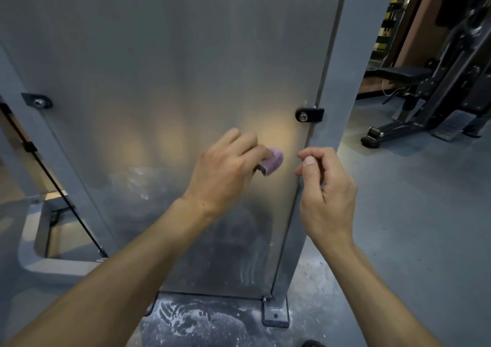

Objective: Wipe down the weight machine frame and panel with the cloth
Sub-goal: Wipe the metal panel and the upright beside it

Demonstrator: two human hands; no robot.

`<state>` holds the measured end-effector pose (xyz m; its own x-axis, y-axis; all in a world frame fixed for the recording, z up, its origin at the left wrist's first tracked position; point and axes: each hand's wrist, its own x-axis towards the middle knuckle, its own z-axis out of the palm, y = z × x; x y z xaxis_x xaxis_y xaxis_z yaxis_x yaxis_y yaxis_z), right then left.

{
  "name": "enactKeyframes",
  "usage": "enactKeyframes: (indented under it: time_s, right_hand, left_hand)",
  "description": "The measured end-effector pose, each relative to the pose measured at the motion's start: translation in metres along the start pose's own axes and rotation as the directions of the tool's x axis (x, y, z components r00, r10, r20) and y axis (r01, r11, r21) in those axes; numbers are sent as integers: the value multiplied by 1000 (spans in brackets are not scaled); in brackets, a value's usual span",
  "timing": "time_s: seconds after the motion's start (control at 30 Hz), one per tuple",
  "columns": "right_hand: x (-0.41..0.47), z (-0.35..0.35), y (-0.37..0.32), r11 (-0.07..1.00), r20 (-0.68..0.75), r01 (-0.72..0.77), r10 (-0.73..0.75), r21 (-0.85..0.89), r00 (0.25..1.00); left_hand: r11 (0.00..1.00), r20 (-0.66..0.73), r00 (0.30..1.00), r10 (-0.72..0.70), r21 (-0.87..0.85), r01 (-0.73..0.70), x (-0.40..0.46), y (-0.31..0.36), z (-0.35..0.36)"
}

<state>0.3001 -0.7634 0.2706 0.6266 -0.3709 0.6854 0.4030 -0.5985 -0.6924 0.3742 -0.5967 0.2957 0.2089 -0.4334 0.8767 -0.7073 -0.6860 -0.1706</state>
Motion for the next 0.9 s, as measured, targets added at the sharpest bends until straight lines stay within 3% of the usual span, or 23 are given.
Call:
enactKeyframes:
  time_s: [0.07, 0.17, 0.23, 0.4, 0.5, 0.6, 0.77, 0.9]
  right_hand:
    - [-1, 1, -1, 1000, -2, -1, 1, 3, 1000]
    - [-3, 5, -2, 1000, 12, -6, 6, -1, 1000]
    - [-5, 6, -2, 1000, 31, 7, -7, -9, 999]
    - [-4, 6, -3, 1000, 43, 14, -13, -14, 999]
    - [-4, 8, -4, 1000, 45, 9, -9, -4, 999]
    - [-5, 10, -5, 1000, 44, 0, 0, 2, 999]
    - [-8, 13, -6, 1000, 48, -19, 18, 15, 999]
    - [-6, 14, -8, 1000, 57, -4, 4, 15, 998]
  left_hand:
    - [997, 137, 989, 49, -72, -40, -28, 5, 11]
    - [980, 395, 903, 170, -167, -111, -85, 9, 28]
    - [982, 482, 858, 178, -148, -120, -101, 9, 31]
    - [991, 255, 962, 101, -116, -74, -41, -4, 7]
    - [995, 174, 983, 57, -95, -41, -28, -4, 3]
    - [992, 249, 966, 70, -123, -40, -58, 3, 18]
    - [984, 455, 881, 133, -170, -61, -100, 12, 34]
    - [987, 309, 945, 106, -146, -63, -54, -1, 10]
